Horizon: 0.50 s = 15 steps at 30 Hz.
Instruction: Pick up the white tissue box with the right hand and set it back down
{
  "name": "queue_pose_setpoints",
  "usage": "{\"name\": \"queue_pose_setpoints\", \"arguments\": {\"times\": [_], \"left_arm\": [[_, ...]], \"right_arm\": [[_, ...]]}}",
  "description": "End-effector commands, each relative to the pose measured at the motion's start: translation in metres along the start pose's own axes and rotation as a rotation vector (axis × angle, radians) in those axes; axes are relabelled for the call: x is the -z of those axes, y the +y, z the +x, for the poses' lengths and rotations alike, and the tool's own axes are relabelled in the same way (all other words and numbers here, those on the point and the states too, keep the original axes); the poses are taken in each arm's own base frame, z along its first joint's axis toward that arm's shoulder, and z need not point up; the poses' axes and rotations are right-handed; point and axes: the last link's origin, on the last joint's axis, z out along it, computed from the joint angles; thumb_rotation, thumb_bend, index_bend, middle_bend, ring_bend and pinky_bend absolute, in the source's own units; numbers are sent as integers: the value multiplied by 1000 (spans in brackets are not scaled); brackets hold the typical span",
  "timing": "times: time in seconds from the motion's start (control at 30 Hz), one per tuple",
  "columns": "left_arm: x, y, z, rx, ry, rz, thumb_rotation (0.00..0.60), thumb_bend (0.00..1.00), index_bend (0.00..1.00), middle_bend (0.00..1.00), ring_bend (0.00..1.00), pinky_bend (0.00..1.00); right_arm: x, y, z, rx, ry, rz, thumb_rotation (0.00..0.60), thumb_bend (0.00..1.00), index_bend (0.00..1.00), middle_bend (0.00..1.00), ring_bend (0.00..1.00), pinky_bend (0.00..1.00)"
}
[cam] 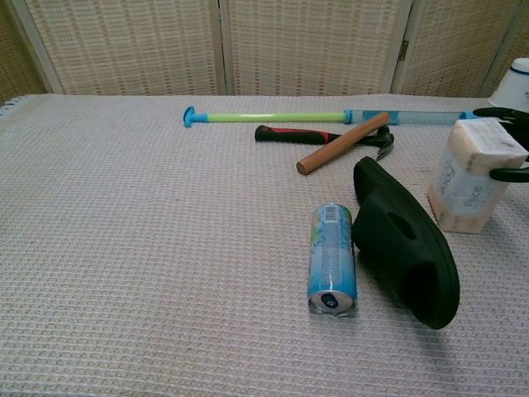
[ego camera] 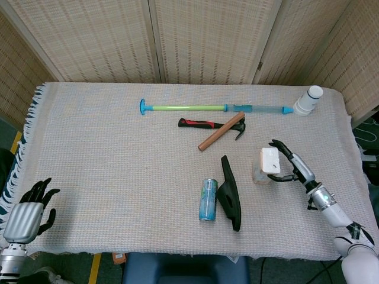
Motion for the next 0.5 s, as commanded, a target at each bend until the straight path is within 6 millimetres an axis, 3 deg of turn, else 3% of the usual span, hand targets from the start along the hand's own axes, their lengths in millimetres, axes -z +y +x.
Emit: {"name": "queue_pose_setpoints", "arguments": {"times": [0.03,0.27,0.5], "left_arm": [[1,0,0,0,1,0,600,528,226,0,0,182],[2,2,3,5,7,-6,600,529,226,0,0,182],[4,3,5,7,12,-12,600,528,226,0,0,182]], "right_arm": [[5,-11,10,58,17,45,600,123,0,24,0,0],[15,-39,22,231,62,121,600,111,0,0,0,0],[16,-97,11,481,80,59,600,110,0,0,0,0]]}}
